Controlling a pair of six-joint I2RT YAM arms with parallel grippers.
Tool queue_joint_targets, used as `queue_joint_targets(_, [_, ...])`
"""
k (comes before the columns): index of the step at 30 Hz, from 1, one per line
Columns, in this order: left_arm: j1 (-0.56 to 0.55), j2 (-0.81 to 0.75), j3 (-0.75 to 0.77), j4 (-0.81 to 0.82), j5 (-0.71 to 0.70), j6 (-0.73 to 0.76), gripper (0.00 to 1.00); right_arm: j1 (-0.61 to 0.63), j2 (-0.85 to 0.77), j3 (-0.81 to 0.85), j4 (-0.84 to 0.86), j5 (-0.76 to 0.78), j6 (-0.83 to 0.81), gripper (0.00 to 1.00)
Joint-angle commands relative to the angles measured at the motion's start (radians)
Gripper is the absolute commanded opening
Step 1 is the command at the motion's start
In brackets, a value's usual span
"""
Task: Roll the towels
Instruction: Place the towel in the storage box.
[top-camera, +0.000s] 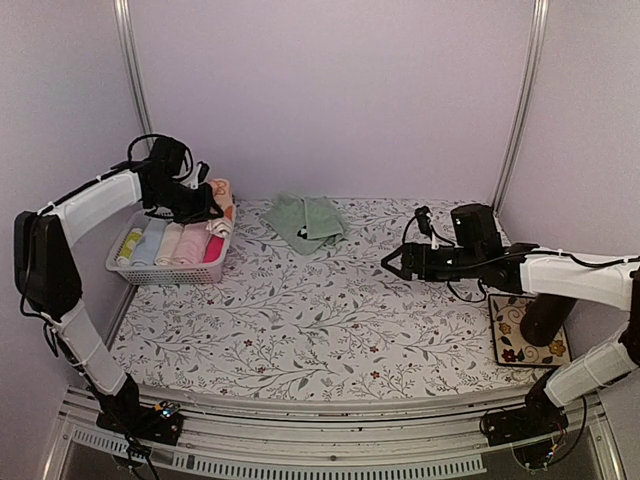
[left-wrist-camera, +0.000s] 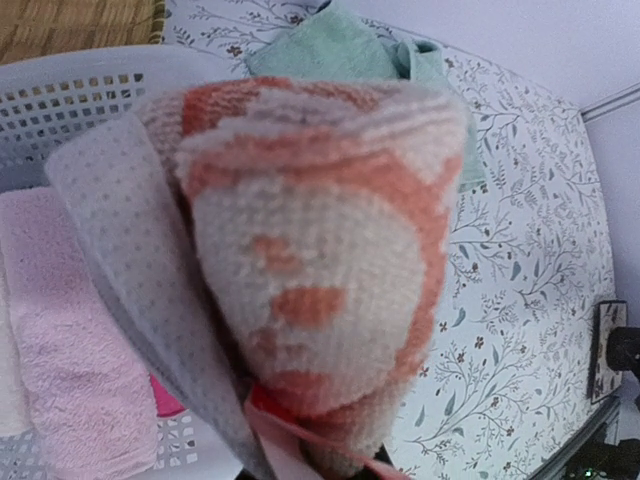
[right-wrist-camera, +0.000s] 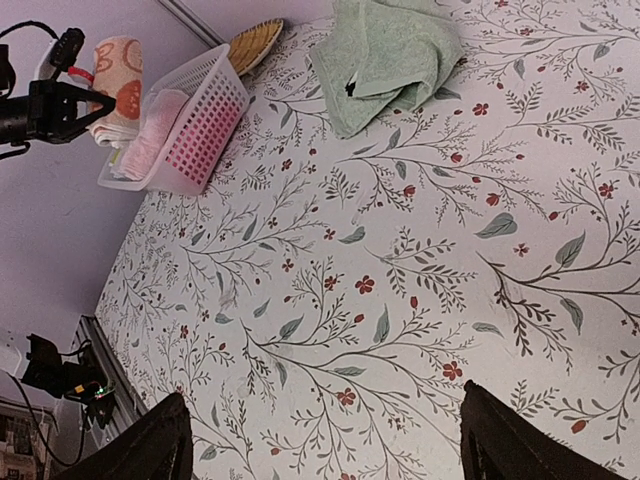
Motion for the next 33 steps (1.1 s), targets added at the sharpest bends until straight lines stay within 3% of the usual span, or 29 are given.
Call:
queue_joint_targets(1, [0.008,0.011,0.048,-0.201,-0.098,0.043,0.0,-0.002,-0.052,-0.021,-0.019,0.004,-0.02,0.92])
queue_joint_targets(6, [0.009,0.032,0.083,-0.291,-0.206,0.034,0.0,-0.002,-0.095,-0.046,-0.006,-0.008,-0.012,0.94])
queue_joint_targets(30, [0.028,0.417,0.345,-0.458,-0.232,0.081,0.0,-0.002,-0.154,-0.082,0.014,0.008,-0.007,0.95])
queue_joint_targets(33, [0.026,0.421,0.36,-0.465,-0.239,0.073,0.15,-0.002,-0.157,-0.083,0.013,0.013,-0.008,0.96])
